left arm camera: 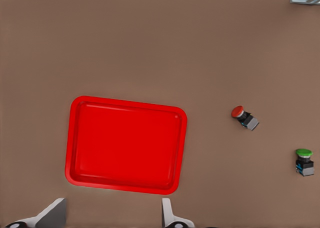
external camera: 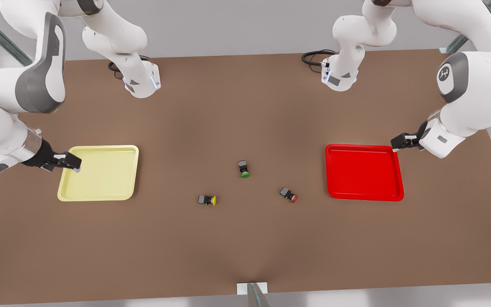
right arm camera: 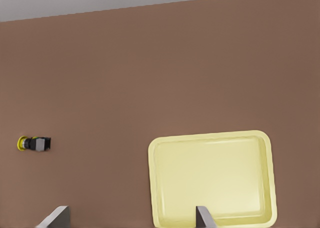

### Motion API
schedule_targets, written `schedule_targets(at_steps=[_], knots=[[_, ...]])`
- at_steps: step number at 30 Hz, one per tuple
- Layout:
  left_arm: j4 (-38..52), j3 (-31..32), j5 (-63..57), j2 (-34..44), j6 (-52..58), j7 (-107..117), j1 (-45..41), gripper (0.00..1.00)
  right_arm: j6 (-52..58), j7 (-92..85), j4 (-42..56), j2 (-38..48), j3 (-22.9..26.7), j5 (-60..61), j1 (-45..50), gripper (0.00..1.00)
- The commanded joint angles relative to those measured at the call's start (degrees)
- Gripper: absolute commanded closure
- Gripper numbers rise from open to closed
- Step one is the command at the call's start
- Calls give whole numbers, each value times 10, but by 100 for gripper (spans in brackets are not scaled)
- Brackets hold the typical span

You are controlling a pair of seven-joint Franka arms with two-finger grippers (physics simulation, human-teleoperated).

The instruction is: Place the switches on the corresponding trays according to their colors

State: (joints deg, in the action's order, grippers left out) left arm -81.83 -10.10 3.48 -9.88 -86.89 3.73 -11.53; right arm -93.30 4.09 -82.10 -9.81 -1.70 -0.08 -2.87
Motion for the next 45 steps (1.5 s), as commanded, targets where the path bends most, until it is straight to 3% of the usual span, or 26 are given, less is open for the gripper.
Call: schedule_targets(at_steps=[1, 4, 7, 10, 12, 14, 17, 22, 27, 45], knots=[[0, 0, -8, -1, 1, 0, 0, 0, 0, 0, 0, 0, -1, -3, 1, 0], [3, 10, -6, -37, 113, 6, -4, 0, 2, -7, -1, -4, 0, 1, 1, 0], [-8, 43, -1, -116, -16, 329, -117, 0, 6, -45, 4, -31, -24, 7, 1, 0], [-192, 46, 20, -83, -291, 481, -147, 0, 7, -223, 4, -66, -126, 5, 1, 0], [-259, 47, 57, -71, -369, 522, -149, 0, -29, -304, 5, -86, -167, 1, 15, 0], [-256, 46, 62, -97, -393, 551, -184, 0, -99, -405, -31, -88, -166, -5, 25, 0], [-181, 46, 57, -185, -394, 660, -214, 0, -178, -560, -44, -157, -176, -11, 25, 0], [-97, 46, 55, -274, -401, 688, -223, 0, -269, -568, -40, -259, -284, -43, 28, 0], [-65, 46, 57, -320, -407, 688, -222, 0, -320, -567, -39, -309, -285, -65, 30, 0], [-69, 47, 57, -359, -449, 660, -211, 0, -350, -574, -37, -391, -246, -120, 84, 0]])
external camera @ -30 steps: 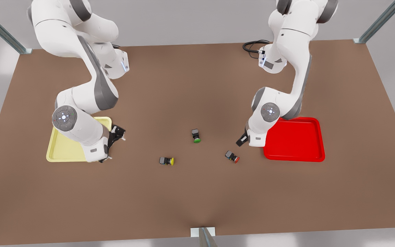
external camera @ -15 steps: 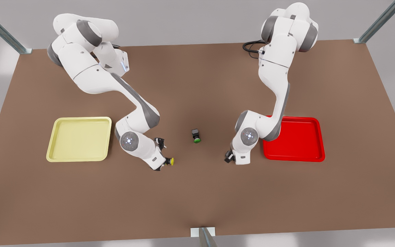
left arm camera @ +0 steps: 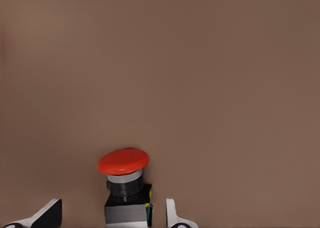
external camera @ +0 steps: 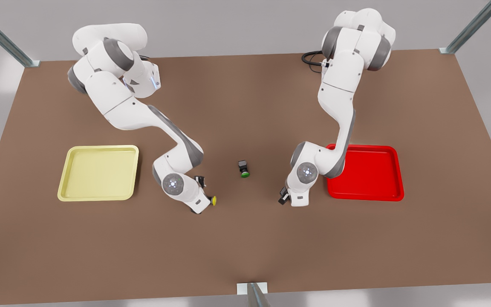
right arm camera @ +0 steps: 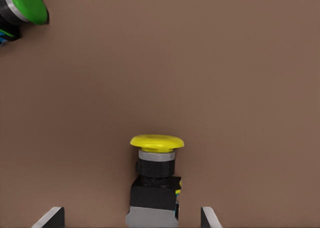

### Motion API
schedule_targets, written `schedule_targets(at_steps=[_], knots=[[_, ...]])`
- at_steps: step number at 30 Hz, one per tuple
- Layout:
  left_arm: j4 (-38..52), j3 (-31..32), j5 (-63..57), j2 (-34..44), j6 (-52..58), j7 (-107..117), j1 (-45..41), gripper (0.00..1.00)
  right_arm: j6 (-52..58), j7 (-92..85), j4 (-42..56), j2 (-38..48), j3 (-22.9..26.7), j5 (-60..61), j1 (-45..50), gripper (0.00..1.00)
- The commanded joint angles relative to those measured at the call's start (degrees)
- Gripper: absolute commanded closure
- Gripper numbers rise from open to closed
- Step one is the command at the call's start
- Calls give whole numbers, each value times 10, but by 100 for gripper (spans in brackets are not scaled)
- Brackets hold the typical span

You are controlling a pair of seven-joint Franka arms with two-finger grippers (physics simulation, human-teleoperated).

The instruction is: Place the switches on the corresponding trays according to their colors

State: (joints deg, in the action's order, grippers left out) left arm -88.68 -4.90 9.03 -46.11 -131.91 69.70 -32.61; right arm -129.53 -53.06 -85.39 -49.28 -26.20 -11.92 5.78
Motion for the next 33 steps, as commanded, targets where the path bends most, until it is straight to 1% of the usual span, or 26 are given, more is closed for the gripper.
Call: schedule_targets(at_steps=[1, 2, 3, 4, 5, 7, 10, 11, 15, 16, 17, 19, 21, 22, 23, 24, 26, 28, 29, 30, 31, 33], knots=[[0, 2, 1, 0, 0, 0, 0, 0, -7, 1, 1, -2, 0, 2, 1, 0], [0, 2, 1, -1, -1, 0, 0, 1, -7, 9, 4, -4, 0, 3, 1, 0], [0, 2, 2, -1, 0, 1, 0, 17, -7, 18, 8, -6, 0, 1, 8, 0], [1, 2, 2, 0, 0, 2, 0, 37, -8, 15, 8, -6, 13, -3, 10, 0], [3, 2, 2, 0, 0, 3, 0, 45, -7, 13, 8, -6, 16, -4, 10, 0], [4, 3, 3, 0, -1, 4, 0, 51, -7, 14, 8, -6, 26, -4, 10, 0], [4, 7, 10, 0, -16, 7, 0, 51, -9, 19, 8, -8, 26, -2, 11, 0], [3, 7, 11, 0, -19, 6, 0, 51, -10, 20, 8, -15, 26, -1, 20, 6], [3, 7, 9, -4, -20, 1, 0, 50, -10, 27, 8, -19, 25, -3, 29, 8], [3, 7, 9, -5, -20, 1, 0, 49, -10, 26, 8, -19, 26, -4, 29, 20], [3, 7, 8, -5, -20, 0, 0, 49, -10, 26, 8, -19, 26, -4, 29, 26], [3, 7, 8, -5, -20, 0, 0, 49, -9, 26, 6, -19, 29, -4, 29, 27], [3, 7, 8, -5, -20, 0, 0, 49, -8, 26, 4, -19, 29, -4, 29, 32], [3, 6, 6, -3, -18, 0, 0, 49, -8, 26, 3, -19, 29, -4, 29, 32], [3, 7, 6, -2, -18, -1, 1, 49, -8, 25, 4, -19, 29, -4, 29, 40], [3, 6, 3, 4, -15, -10, 3, 49, -7, 25, 4, -19, 29, -4, 29, 46], [2, 6, 3, 11, -11, -19, 11, 49, 0, 24, 4, -18, 29, -4, 29, 47], [-3, 6, 4, 41, 15, -42, 34, 46, 0, 24, 5, -17, 33, -4, 28, 48], [-12, 3, 3, 64, 51, -80, 62, 46, -1, 24, 4, -18, 33, -4, 29, 48], [-26, -1, 3, 80, 61, -118, 89, 47, -1, 23, 3, -18, 33, -5, 29, 48], [-26, -5, -19, 89, 87, -155, 118, 47, 2, 21, 2, -17, 33, -5, 29, 48], [-26, -12, -72, 89, 87, -215, 174, 47, 6, 21, 3, -17, 35, -11, 29, 48]])
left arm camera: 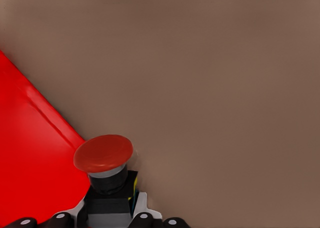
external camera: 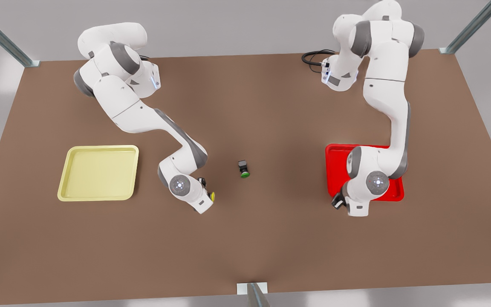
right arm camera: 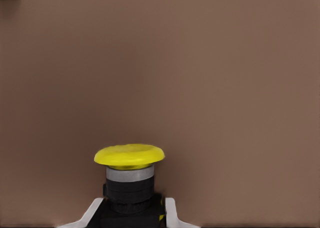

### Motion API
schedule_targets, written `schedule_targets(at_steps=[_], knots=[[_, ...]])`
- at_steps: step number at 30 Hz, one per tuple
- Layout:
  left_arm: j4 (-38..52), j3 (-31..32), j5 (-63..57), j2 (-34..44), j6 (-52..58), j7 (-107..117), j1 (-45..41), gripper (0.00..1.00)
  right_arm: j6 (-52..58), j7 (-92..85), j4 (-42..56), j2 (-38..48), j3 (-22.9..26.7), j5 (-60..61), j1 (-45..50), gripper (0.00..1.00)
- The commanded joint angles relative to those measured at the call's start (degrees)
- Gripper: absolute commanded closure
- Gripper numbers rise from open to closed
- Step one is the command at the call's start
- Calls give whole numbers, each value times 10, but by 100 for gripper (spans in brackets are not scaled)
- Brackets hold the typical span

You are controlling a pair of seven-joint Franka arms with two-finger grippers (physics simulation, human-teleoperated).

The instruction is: Place the switches on the corresponding trays according to their colors

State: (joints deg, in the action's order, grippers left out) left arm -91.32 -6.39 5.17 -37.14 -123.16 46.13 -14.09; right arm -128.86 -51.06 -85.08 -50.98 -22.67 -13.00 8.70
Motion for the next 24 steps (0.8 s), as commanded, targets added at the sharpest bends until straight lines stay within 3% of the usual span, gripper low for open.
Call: schedule_targets(at_steps=[1, 5, 6, 7, 12, 14, 16, 21, 24], knots=[[0, -1, -36, 1, 3, -14, 11, 47, 1, 1, 0, 0, 0, 0, 0, 48], [-136, -1, -90, 46, 87, -118, 42, 47, 13, 2, 5, 5, 0, 0, -3, 47], [-146, -6, -89, 47, 99, -146, 42, 36, 14, 1, 5, 9, 0, 0, -4, 47], [-145, -6, -89, 44, 93, -147, 42, 1, 14, 1, 4, 9, 0, 0, -6, 47], [-133, -6, -86, 64, 102, -146, 42, 0, 53, -2, 12, 40, 5, 4, -26, 47], [-39, 9, -83, 124, 238, -176, 36, 0, 87, -2, 4, 70, 17, 6, -43, 47], [116, 17, -70, 126, 384, -388, 36, 0, 140, -1, 2, 105, 22, 6, -67, 47], [98, 39, -69, 219, 387, -438, 37, 0, 165, -13, -123, 236, 60, 6, -117, 47], [90, 39, -70, 226, 394, -438, 37, 0, 119, -63, -252, 324, 106, 12, -146, 47]])
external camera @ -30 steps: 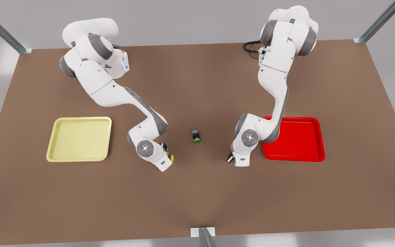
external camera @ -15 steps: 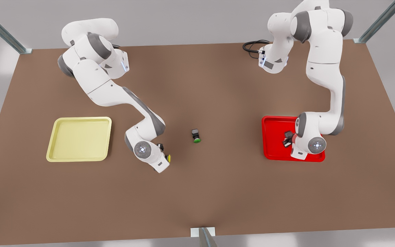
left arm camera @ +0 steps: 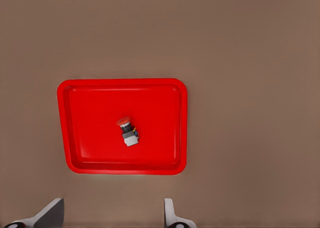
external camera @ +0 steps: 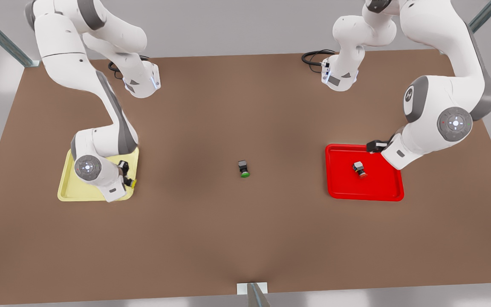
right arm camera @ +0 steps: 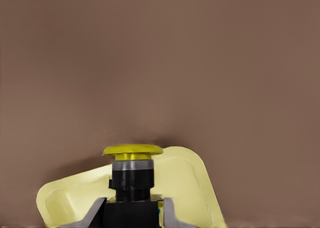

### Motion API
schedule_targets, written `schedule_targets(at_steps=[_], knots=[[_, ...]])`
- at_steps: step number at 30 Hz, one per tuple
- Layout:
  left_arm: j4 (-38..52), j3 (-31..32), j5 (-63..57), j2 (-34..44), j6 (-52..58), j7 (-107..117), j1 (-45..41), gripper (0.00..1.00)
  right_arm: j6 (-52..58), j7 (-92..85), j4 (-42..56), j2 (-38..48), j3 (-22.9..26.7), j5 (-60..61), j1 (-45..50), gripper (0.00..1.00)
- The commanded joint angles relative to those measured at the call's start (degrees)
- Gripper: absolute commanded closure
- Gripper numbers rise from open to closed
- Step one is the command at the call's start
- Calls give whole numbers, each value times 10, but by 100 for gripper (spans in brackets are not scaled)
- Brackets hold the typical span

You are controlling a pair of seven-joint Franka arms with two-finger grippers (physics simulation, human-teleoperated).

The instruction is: Place the switches on the corresponding trays according to their colors

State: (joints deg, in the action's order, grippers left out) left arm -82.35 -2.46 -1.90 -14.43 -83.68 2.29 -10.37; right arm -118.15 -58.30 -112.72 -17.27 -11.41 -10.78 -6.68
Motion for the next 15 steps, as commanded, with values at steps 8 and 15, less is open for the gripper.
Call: schedule_targets(at_steps=[8, 15], knots=[[1, 1, 1, 0, 2, 1, 0, 0, -129, -30, -173, 58, 99, 4, -11, 43], [11, -1, 3, -2, 17, 7, 0, 0, -43, 272, -58, 44, 126, 22, -6, 0]])
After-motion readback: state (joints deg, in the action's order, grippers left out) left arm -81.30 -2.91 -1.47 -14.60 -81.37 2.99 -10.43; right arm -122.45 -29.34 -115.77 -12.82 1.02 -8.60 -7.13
